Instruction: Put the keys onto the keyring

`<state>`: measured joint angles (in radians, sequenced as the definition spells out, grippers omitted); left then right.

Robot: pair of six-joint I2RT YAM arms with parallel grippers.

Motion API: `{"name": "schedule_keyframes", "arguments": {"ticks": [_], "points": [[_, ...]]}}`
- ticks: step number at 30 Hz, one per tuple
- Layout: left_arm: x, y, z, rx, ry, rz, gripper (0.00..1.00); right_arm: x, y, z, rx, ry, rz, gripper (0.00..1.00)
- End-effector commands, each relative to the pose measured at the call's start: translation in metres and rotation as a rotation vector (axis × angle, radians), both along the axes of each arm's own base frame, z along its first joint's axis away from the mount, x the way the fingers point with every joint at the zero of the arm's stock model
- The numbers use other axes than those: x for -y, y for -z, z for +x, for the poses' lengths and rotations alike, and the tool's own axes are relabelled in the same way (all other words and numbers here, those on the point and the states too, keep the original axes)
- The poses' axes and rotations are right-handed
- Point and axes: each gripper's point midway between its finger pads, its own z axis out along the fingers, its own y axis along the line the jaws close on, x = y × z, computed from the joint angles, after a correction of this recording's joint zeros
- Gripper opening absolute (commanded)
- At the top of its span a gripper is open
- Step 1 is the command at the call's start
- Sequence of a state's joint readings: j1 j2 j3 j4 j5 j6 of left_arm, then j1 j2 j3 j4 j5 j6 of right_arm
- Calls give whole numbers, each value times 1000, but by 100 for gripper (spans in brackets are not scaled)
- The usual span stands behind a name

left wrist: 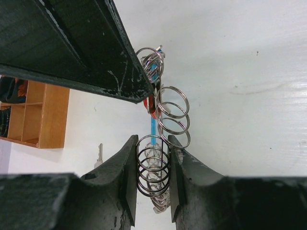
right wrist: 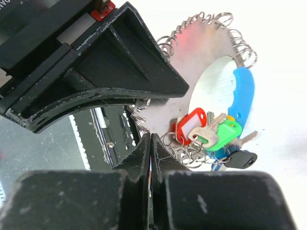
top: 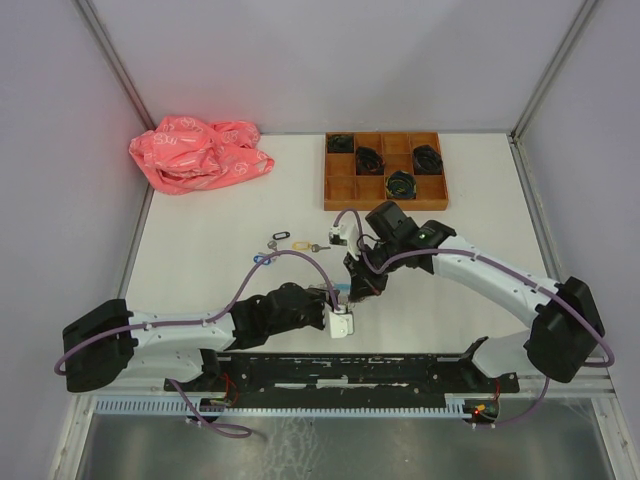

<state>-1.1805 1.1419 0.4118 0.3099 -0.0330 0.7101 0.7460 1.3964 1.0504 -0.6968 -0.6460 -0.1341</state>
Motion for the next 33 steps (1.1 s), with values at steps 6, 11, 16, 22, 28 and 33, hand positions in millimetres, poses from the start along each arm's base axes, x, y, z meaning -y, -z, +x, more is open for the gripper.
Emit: {"name": "schedule_keyframes", "arguments": {"ticks": [6, 11, 16, 22, 28, 33], "points": [[16, -27, 13, -152, -187, -203, 3, 9, -58, 41, 230, 302, 63, 26], [22, -24, 16, -269, -274, -246, 3, 22, -64, 49, 208, 532, 70, 33], [24, -22, 21, -344, -365, -300, 3, 32, -47, 43, 123, 671, 63, 39], [27, -29, 22, -393, -395, -365, 3, 41, -32, 45, 50, 842, 124, 43], [32, -33, 23, -398, -393, -382, 3, 27, -27, 50, -68, 894, 276, 41], [34, -36, 25, -406, -403, -393, 3, 25, -25, 52, -115, 918, 354, 40]]}}
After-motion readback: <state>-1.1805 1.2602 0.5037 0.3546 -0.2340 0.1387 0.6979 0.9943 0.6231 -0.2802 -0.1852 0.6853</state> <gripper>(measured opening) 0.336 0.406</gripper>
